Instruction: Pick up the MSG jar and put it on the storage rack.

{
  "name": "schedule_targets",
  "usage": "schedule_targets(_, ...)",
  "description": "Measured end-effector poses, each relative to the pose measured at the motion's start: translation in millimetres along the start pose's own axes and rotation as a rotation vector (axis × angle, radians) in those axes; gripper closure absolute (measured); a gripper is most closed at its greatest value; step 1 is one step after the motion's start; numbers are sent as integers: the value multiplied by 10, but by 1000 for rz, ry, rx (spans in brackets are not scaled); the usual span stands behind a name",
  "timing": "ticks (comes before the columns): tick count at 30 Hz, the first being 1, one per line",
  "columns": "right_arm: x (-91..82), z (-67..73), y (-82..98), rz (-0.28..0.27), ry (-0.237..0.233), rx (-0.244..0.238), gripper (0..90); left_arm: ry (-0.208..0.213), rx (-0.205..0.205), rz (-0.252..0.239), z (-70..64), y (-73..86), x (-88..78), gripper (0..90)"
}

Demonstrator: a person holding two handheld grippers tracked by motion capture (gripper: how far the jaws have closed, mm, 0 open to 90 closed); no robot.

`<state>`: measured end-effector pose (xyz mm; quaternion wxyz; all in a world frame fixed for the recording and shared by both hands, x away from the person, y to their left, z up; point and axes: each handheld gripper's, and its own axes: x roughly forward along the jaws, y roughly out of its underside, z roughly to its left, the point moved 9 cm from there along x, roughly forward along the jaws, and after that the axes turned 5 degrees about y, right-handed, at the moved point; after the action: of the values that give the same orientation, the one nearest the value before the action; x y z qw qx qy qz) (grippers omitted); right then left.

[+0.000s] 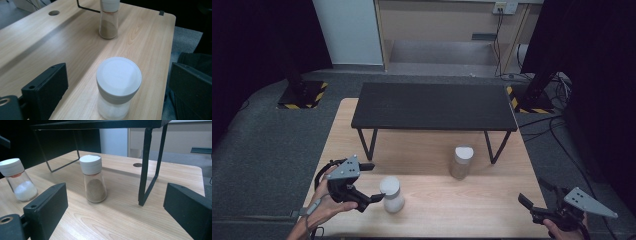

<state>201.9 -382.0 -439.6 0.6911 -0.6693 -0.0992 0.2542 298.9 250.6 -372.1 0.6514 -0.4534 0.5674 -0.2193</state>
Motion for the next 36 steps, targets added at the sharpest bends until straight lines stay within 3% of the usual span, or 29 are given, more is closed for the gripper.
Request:
schedule_targets(7, 8, 5, -1, 1, -3, -7, 58, 14, 3, 31, 45, 29, 159, 39)
schedule_targets(12, 4, 4, 0, 2, 0, -2, 59, 10, 25, 80, 48, 52, 342, 62)
schedule_targets(18, 2, 4, 0, 1, -1, -3, 61, 27, 14, 98, 85, 116, 455, 103)
schedule_targets(22, 1, -1, 2, 1, 0, -1, 62, 30, 17, 95, 89, 150, 482, 154)
schedule_targets(26, 1, -4, 3, 1, 2, -1, 63, 47, 25, 67, 96, 194, 481, 319)
schedule_targets(36, 0, -4, 3, 3, 4, 2, 63, 29, 10, 60, 67, 200, 478, 323)
